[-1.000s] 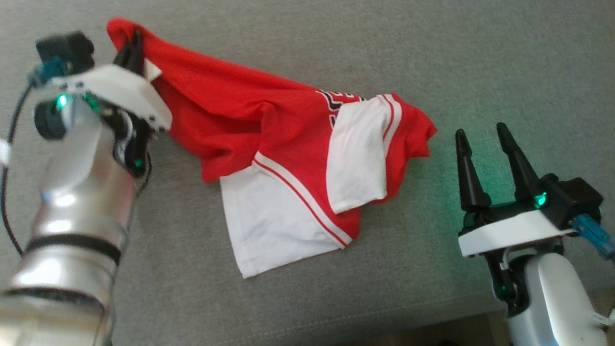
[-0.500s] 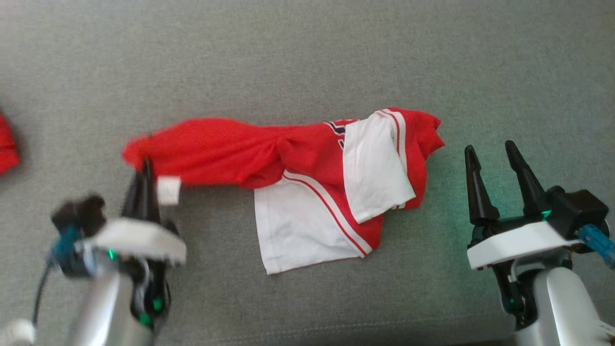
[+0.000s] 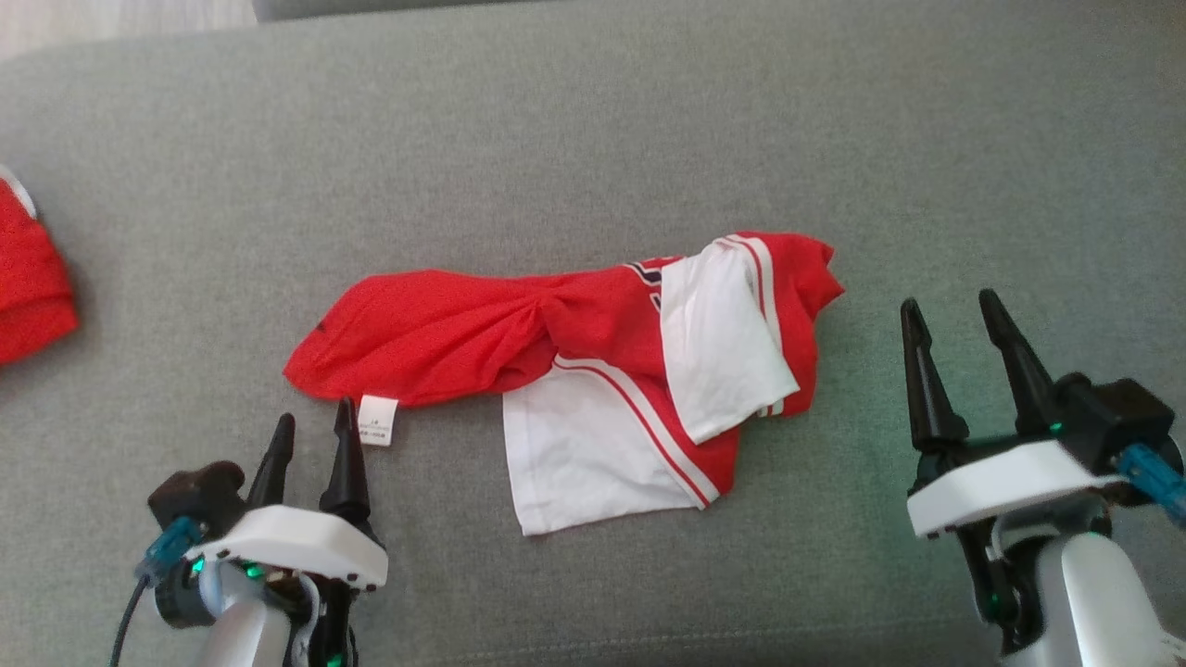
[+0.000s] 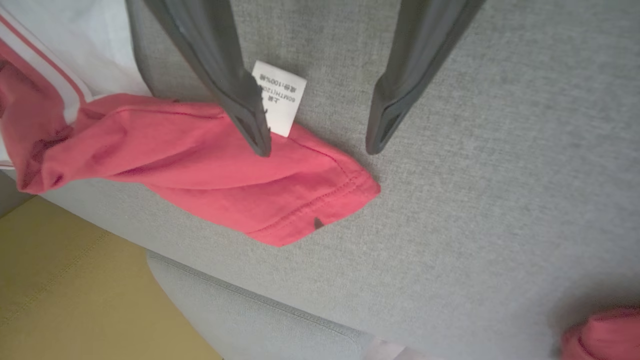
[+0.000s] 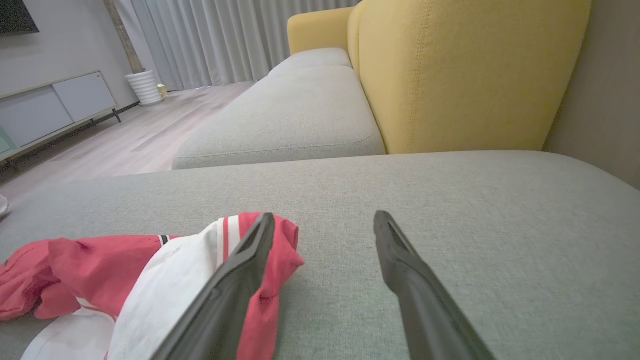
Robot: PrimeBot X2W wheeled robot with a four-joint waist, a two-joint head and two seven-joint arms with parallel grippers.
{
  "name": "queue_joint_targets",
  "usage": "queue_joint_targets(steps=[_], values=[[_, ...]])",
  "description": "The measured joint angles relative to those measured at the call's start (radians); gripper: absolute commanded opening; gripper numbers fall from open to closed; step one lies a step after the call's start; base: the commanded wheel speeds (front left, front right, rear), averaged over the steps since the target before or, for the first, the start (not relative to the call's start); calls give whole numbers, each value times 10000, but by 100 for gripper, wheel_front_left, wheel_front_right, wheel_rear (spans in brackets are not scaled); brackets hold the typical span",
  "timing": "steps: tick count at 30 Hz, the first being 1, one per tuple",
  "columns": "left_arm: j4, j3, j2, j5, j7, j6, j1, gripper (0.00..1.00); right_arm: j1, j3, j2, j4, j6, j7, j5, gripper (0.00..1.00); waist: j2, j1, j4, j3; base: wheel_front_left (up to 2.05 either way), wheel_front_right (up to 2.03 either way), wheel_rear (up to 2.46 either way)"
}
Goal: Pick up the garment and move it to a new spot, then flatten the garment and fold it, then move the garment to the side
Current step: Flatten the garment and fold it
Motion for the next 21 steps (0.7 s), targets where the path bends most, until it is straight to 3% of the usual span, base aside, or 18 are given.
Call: queue_joint_targets(steps=[10,21], values=[[-1990,-144,531,1902,-25,819,508,100,485,-56,2,-364,0,268,-403,100,0,0,80,-917,0,0,0],[-3446,-328,920,2420,364,1221,1683,100,1214,150,4,-660,0,533,-556,100,0,0,45,-1620,0,0,0]])
